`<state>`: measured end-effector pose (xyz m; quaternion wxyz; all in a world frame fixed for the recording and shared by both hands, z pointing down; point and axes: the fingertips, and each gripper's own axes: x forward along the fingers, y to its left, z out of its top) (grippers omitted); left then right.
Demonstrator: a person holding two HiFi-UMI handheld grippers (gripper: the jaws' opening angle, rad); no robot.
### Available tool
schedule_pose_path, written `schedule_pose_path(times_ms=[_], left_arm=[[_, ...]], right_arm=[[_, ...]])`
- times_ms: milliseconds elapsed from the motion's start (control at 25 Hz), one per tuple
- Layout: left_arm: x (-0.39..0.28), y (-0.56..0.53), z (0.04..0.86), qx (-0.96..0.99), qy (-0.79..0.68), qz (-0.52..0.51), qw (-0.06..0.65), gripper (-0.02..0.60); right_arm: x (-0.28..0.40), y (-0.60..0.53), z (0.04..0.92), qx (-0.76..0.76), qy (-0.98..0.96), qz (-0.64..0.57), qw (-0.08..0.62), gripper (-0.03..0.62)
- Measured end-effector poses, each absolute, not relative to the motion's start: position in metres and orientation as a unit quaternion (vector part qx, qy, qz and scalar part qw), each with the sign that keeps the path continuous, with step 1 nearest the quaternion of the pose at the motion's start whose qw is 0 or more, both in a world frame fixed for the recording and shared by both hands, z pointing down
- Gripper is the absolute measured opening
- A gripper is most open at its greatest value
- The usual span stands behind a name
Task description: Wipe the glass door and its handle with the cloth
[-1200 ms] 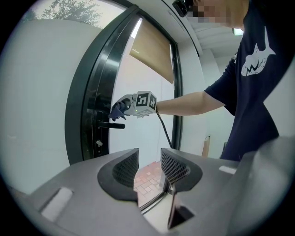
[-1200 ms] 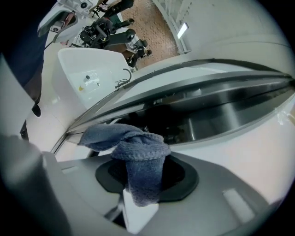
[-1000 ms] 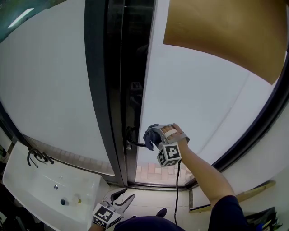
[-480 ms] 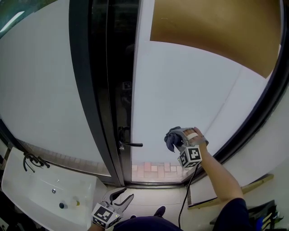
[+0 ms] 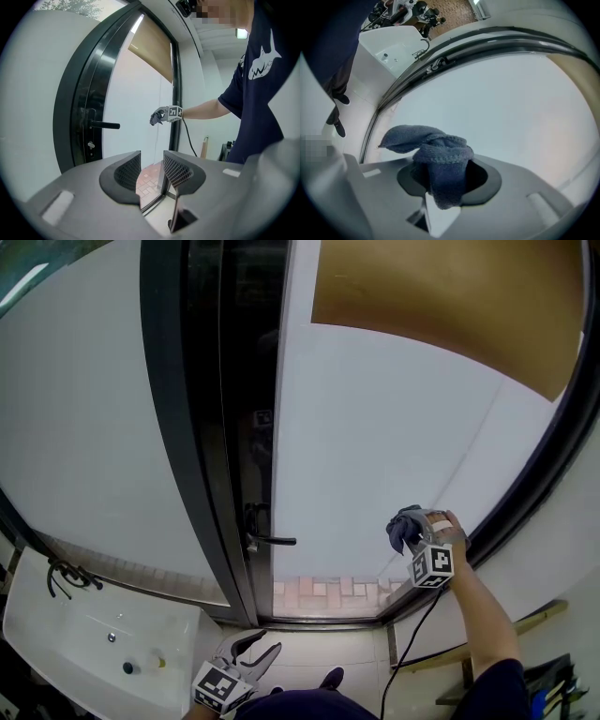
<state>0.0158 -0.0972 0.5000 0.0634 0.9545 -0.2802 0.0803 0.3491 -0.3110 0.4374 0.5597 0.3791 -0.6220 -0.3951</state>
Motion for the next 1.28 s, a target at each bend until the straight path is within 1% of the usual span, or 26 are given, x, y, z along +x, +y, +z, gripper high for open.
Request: schedule_pose_path(times_ms=[120,200,480,600,720,840,960,1280], left_arm=[[0.017,-0.098,0.499,0.955,-0.278,0.078,0.061,0.146],[0.016,-0.099,0.5,0.955,-0.278,0.079,0.062,0.146],[0.014,-0.099,0.496,0.955,-0.281,0.075,0.063,0.146],[0.012,-0.098,0.496,0.954,-0.283,0.072,0.062,0.146],[0.006,-0.095,0.496,0.952,-0.292,0.074,0.062,0.146],[0.0,-0.092,0.499,0.949,-0.299,0.075,0.066,0.146],[-0.008,-0.091,0.502,0.946,-0.308,0.076,0.069,0.146],[-0.023,-0.094,0.505,0.94,-0.322,0.078,0.074,0.146]], right_arm=[[0.345,-0.307,0.434,0.403,-0.633,-0.378,0.542,0.145],[0.321,-0.303,0.426,0.411,-0.658,-0.374,0.508,0.146],[0.167,-0.296,0.371,0.39,-0.761,-0.377,0.356,0.146],[0.107,-0.301,0.35,0.376,-0.789,-0.376,0.307,0.146],[0.057,-0.31,0.334,0.364,-0.804,-0.38,0.276,0.146],[0.018,-0.32,0.324,0.353,-0.808,-0.391,0.263,0.146],[-0.005,-0.334,0.33,0.357,-0.803,-0.395,0.268,0.146],[-0.022,-0.352,0.4,0.352,-0.816,-0.334,0.316,0.146]])
